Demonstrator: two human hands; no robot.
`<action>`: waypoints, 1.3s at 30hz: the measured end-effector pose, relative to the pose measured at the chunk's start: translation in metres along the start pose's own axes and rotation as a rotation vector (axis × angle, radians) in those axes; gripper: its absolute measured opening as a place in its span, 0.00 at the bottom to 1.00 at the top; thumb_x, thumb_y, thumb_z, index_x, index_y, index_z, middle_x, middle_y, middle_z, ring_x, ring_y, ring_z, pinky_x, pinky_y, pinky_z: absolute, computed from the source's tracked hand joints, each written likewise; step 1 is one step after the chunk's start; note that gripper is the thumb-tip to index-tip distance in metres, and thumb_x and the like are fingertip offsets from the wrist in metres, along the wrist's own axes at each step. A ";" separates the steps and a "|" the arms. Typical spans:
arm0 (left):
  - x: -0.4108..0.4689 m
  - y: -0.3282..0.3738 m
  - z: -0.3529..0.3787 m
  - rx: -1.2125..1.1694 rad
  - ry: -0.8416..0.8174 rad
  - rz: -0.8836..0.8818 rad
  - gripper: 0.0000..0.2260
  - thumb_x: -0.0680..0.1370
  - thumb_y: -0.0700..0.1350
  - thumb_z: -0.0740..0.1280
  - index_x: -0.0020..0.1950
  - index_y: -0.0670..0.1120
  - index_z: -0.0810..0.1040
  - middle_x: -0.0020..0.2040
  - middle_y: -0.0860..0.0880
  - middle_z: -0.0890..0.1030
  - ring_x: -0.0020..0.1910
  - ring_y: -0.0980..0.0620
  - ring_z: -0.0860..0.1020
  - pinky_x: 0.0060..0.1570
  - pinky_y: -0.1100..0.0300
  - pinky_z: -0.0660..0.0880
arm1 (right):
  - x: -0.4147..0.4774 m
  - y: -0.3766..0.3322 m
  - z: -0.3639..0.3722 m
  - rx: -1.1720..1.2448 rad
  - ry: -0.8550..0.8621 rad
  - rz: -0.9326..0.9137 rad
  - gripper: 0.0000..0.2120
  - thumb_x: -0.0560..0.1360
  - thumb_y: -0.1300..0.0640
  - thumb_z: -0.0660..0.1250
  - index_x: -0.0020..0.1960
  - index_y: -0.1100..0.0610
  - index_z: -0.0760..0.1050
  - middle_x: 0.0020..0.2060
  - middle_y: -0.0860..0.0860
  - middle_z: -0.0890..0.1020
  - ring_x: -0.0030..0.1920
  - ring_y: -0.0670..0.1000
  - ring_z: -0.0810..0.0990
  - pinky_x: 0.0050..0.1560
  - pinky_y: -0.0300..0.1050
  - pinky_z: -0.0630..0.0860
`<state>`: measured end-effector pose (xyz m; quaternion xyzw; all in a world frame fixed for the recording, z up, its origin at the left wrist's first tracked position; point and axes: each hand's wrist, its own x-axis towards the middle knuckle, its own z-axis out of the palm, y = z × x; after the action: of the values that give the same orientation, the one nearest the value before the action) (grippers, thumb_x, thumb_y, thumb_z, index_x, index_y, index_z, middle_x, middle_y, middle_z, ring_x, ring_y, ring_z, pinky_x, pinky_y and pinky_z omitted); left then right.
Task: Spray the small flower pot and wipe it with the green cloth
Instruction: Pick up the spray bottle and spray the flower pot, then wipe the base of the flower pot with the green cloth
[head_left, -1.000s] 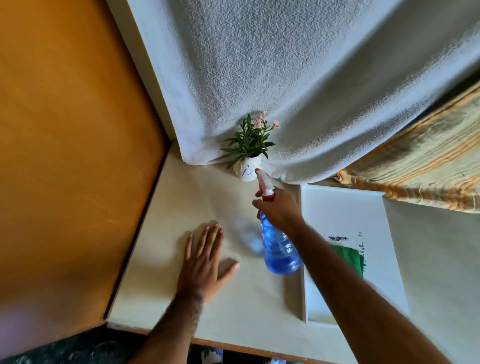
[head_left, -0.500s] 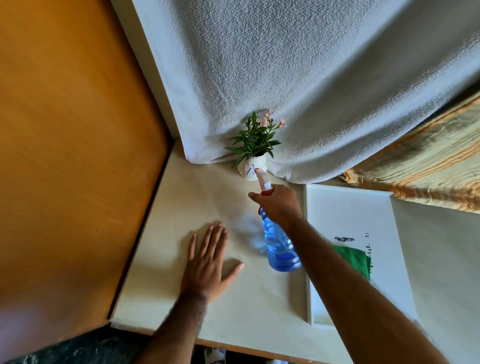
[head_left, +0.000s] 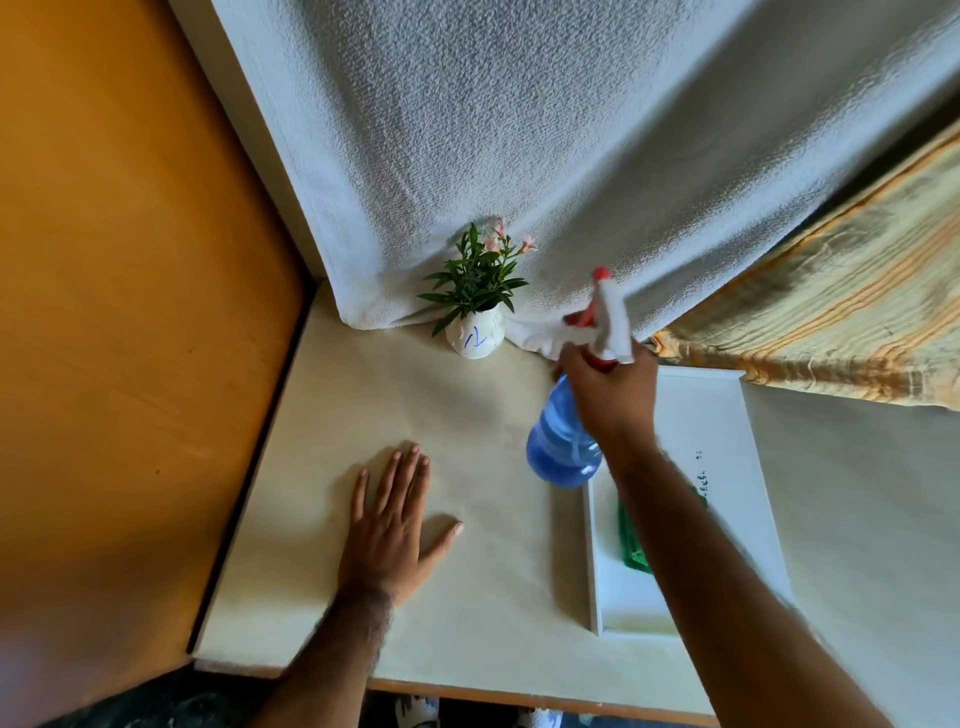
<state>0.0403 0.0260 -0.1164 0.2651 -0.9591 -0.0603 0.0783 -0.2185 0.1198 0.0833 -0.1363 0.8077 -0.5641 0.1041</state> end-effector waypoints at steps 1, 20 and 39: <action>0.000 0.000 0.000 0.004 -0.001 0.001 0.42 0.80 0.71 0.57 0.85 0.43 0.61 0.86 0.44 0.61 0.84 0.44 0.61 0.80 0.35 0.62 | 0.006 -0.001 -0.010 0.036 0.070 -0.040 0.08 0.73 0.67 0.70 0.48 0.57 0.82 0.24 0.40 0.81 0.26 0.36 0.78 0.33 0.30 0.74; 0.002 0.002 -0.001 0.010 -0.019 -0.001 0.42 0.80 0.70 0.57 0.84 0.43 0.62 0.85 0.44 0.63 0.83 0.44 0.63 0.79 0.33 0.62 | 0.061 0.079 -0.064 -0.007 0.227 -0.161 0.15 0.74 0.49 0.75 0.57 0.53 0.78 0.36 0.49 0.83 0.38 0.51 0.83 0.47 0.57 0.82; 0.003 0.003 -0.001 -0.014 -0.012 -0.008 0.41 0.80 0.70 0.57 0.84 0.44 0.62 0.86 0.44 0.62 0.83 0.44 0.64 0.78 0.32 0.63 | -0.102 0.201 -0.135 -0.961 -0.303 -0.456 0.40 0.71 0.37 0.74 0.74 0.60 0.71 0.74 0.57 0.71 0.76 0.57 0.67 0.76 0.54 0.64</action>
<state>0.0369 0.0271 -0.1143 0.2679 -0.9581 -0.0687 0.0742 -0.1862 0.3388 -0.0578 -0.4198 0.9002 -0.1143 0.0204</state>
